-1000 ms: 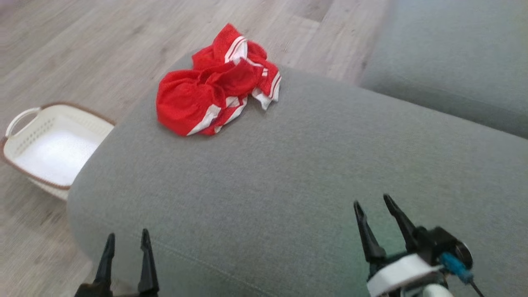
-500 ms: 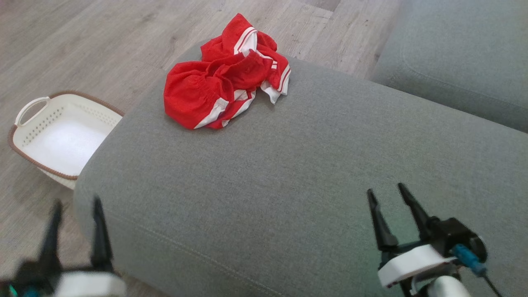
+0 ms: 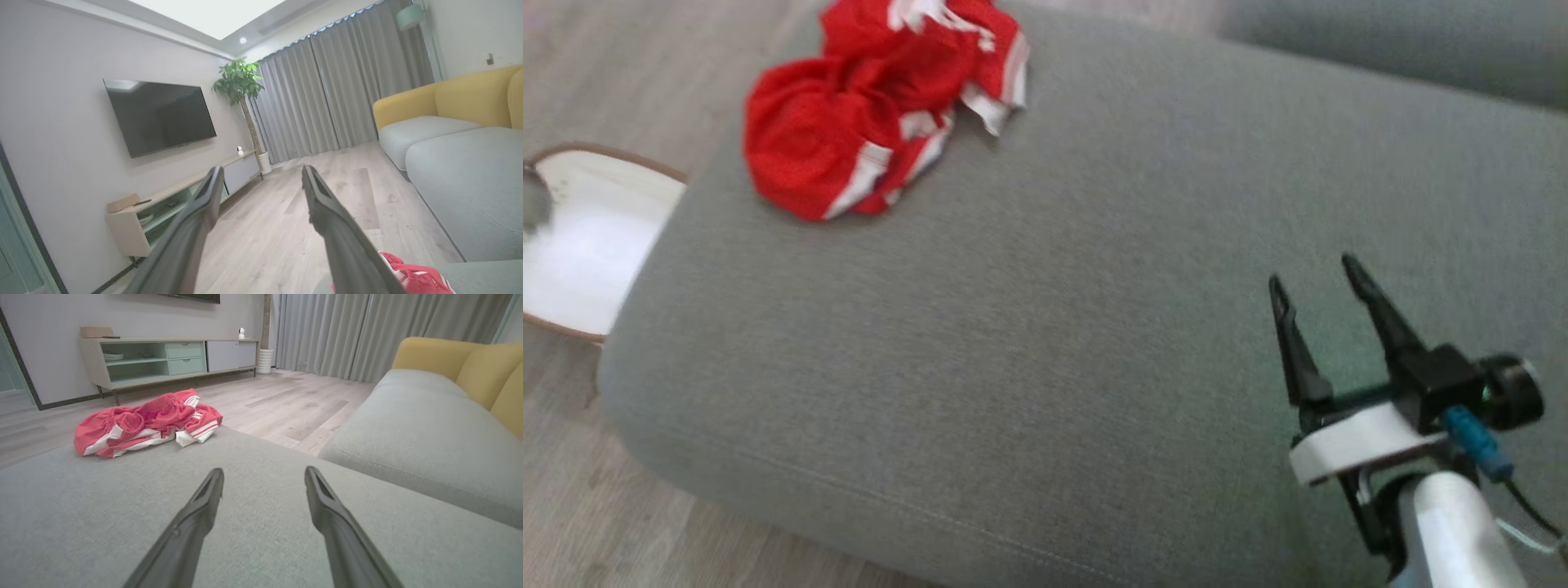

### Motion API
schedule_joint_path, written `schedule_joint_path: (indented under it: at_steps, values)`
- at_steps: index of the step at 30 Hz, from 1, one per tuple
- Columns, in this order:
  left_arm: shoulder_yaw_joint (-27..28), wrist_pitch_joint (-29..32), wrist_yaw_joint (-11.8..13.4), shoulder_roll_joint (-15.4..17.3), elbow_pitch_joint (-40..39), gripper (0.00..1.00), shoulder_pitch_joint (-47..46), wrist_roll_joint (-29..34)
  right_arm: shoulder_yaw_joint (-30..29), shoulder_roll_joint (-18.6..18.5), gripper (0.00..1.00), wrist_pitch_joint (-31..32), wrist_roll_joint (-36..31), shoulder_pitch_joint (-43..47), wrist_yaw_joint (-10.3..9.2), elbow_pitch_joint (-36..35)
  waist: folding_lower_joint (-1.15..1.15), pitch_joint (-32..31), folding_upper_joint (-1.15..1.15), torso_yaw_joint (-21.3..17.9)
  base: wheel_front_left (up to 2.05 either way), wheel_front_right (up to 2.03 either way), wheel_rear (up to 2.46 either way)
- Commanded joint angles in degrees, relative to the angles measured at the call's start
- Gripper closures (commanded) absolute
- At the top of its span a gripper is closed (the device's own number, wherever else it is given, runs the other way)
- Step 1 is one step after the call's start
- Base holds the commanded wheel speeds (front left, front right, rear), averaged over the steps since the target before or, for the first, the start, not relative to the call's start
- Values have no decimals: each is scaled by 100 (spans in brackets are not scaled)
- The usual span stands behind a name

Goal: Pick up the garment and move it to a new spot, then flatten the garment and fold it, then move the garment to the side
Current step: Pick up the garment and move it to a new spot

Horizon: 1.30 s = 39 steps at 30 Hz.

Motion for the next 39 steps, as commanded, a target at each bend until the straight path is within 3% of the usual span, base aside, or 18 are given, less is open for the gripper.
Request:
schedule_joint_path:
  at_steps: [1, 7, 14, 21, 29, 30, 31, 32, 34, 39]
  values:
    - [169, 101, -43, 293, 100, 0, -582, -77, 149, -42, 0, 75, -97, -318, 44, -331, -1, 627, 0, -464, 0, 0, 0]
    - [-343, 487, -302, 79, 1684, 0, -1717, -199, 129, -42, 0, 297, -394, -643, 44, -758, -1, 1268, 0, -764, 0, 0, 0]
    - [-914, 887, -551, -316, 3224, 0, -2037, -522, 48, -45, 0, 487, -631, -805, 44, -1180, -1, 1722, 0, -937, 0, 0, 0]
    - [-1479, 1201, -632, -455, 3913, 0, -2064, -1035, -90, -100, 0, 622, -722, -681, 44, -1526, -1, 2038, 0, -963, 0, 0, 0]
    - [-1953, 1274, -636, -311, 4415, 0, -2094, -1538, -86, -143, 0, 652, -708, -629, 44, -1649, -1, 2183, 0, -1010, 0, 0, 0]
    - [-1988, 1275, -636, -309, 4493, 16, -2102, -1575, -84, -145, 0, 655, -706, -628, 44, -1651, -1, 2186, 0, -1017, 0, 0, 0]
    - [-2027, 1279, -636, -311, 4561, 53, -2108, -1614, -82, -148, 0, 654, -702, -627, 44, -1648, -1, 2184, 0, -1023, 0, 0, 0]
    - [-2064, 1281, -636, -313, 4620, 65, -2114, -1651, -83, -152, 0, 649, -697, -625, 44, -1639, -1, 2177, 0, -1028, 0, 0, 0]
    - [-2138, 1260, -636, -298, 4708, 100, -2127, -1714, -97, -157, 0, 641, -687, -623, 44, -1609, -1, 2144, 0, -1033, 0, 0, 0]
    - [-2329, 1026, -637, -72, 4767, 100, -2241, -1780, -117, -133, 0, 525, -632, -628, 44, -1445, -1, 1862, 0, -1016, 0, 0, 0]
